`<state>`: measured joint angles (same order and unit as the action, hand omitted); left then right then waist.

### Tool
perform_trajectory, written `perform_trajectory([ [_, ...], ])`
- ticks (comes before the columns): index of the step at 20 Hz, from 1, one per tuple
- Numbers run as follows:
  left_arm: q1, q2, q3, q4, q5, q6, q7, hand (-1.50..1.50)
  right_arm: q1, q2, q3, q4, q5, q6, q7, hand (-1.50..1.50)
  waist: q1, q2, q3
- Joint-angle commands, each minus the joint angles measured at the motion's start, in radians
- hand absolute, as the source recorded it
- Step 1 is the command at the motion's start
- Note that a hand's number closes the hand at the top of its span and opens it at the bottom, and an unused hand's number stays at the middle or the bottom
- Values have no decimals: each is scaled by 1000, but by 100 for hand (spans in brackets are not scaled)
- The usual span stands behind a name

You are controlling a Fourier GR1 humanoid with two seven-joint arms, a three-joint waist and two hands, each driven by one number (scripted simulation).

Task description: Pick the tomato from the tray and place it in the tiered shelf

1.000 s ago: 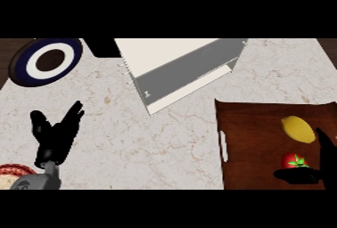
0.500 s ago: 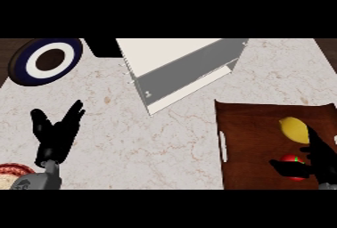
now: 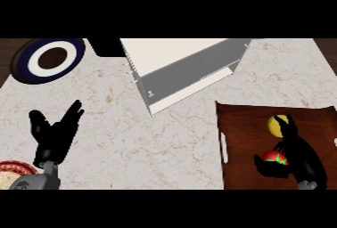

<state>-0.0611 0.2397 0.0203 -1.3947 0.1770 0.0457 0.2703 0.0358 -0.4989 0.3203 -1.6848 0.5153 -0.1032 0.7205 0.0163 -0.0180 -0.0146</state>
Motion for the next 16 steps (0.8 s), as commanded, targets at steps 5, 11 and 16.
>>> perform_trajectory([
  [5,-32,-36,-61,41,-10,-30,26,0,-238,82,418,-97,-8,322,-274,150,98,34,13],
  [11,7,-47,-32,33,-21,20,28,0,-383,244,423,-224,-11,332,-256,150,1,17,14],
  [16,7,1,33,67,25,-33,7,0,-428,253,309,-512,-36,378,-72,150,-26,14,13],
])
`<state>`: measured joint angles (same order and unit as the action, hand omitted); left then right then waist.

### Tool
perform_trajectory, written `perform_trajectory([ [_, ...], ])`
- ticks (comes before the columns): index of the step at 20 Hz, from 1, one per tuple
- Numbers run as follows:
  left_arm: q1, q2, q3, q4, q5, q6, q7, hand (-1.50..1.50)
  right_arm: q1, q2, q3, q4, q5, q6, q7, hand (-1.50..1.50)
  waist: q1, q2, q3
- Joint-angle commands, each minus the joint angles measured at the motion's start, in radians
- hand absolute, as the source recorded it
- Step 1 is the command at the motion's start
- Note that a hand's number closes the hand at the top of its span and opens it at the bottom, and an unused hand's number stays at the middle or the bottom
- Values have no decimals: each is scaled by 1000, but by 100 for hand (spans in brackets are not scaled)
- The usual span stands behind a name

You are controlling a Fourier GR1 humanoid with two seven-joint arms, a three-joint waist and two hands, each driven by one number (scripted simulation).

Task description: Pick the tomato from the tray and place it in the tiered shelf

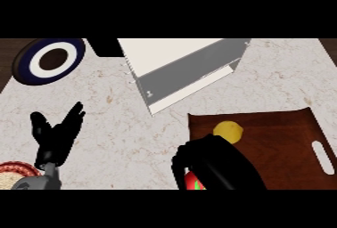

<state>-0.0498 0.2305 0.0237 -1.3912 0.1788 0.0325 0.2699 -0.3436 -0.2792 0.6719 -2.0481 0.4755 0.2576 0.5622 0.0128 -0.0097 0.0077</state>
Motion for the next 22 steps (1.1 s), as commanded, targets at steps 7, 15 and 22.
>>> perform_trajectory([
  [7,51,10,29,34,19,-32,-3,0,-315,75,-367,-254,-215,192,375,150,-13,8,-10],
  [15,71,3,3,-59,8,-26,61,0,-679,66,-630,42,-338,187,468,150,-1,6,-9],
  [22,17,-19,11,38,-21,-14,12,0,-910,2,-731,345,-329,161,388,150,-3,11,-10],
])
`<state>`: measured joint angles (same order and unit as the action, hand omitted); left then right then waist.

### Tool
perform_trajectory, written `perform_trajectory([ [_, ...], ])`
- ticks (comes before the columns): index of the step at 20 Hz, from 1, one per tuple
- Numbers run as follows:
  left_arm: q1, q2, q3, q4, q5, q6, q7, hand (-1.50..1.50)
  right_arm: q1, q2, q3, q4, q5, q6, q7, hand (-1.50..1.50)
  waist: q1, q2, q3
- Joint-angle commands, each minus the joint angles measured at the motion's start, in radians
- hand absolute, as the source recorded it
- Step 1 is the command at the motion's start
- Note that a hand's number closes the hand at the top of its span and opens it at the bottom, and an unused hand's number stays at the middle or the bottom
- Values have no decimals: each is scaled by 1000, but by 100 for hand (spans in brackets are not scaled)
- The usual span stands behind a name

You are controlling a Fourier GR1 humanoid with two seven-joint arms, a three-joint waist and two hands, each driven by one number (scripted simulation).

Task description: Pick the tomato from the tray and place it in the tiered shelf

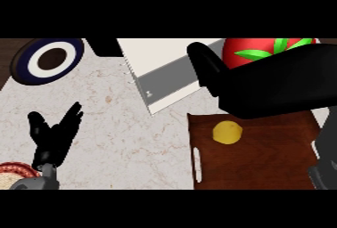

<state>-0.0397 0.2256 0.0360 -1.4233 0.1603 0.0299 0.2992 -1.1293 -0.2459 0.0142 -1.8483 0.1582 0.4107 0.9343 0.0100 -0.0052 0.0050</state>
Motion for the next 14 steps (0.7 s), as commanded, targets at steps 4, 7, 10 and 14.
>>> perform_trajectory([
  [4,-23,-21,-3,77,-8,-10,-9,0,-197,-42,-52,337,44,4,-106,150,4,10,-7],
  [7,-45,15,48,114,21,-43,-27,0,-178,-80,-62,407,54,36,-201,150,0,10,-6],
  [10,20,-37,9,122,-8,-32,-94,0,-220,-56,-30,526,75,42,-275,150,11,14,-7],
  [14,-11,-24,0,73,-4,-37,-17,0,-225,-82,-13,647,137,41,-425,150,11,13,-6],
])
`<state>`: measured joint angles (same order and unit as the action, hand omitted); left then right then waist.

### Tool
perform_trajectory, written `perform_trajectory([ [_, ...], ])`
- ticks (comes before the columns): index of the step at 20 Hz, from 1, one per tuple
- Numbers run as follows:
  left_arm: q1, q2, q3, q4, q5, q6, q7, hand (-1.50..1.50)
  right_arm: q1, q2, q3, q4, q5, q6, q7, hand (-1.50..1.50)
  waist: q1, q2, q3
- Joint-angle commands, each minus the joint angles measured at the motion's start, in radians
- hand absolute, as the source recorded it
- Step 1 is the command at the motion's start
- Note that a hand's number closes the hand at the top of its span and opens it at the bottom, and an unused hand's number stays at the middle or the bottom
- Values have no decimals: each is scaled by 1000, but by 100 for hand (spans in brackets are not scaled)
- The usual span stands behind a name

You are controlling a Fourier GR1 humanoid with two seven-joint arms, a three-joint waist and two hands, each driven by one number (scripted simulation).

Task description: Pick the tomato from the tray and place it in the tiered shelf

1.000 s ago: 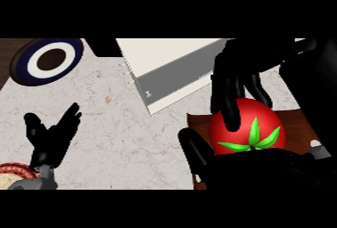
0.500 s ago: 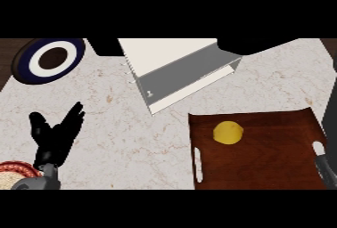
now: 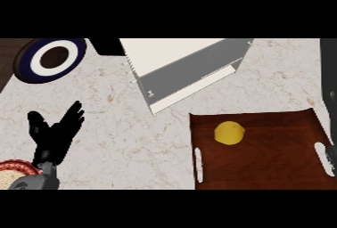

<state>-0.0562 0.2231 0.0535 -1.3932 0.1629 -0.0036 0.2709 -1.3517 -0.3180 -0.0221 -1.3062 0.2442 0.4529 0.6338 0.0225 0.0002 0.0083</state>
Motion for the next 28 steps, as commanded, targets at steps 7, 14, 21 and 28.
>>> perform_trajectory([
  [7,17,-37,-32,-9,-43,37,36,0,-33,36,48,307,160,-123,-295,150,4,6,-9],
  [14,28,-62,-29,46,-48,29,-14,0,-92,66,47,476,223,-203,-395,150,2,8,-10],
  [21,-22,-31,-3,29,-32,13,46,0,-139,73,16,600,227,-216,-523,150,1,8,-9],
  [28,24,-38,-4,23,-37,1,22,0,-162,23,43,684,288,-193,-613,150,6,10,-9],
])
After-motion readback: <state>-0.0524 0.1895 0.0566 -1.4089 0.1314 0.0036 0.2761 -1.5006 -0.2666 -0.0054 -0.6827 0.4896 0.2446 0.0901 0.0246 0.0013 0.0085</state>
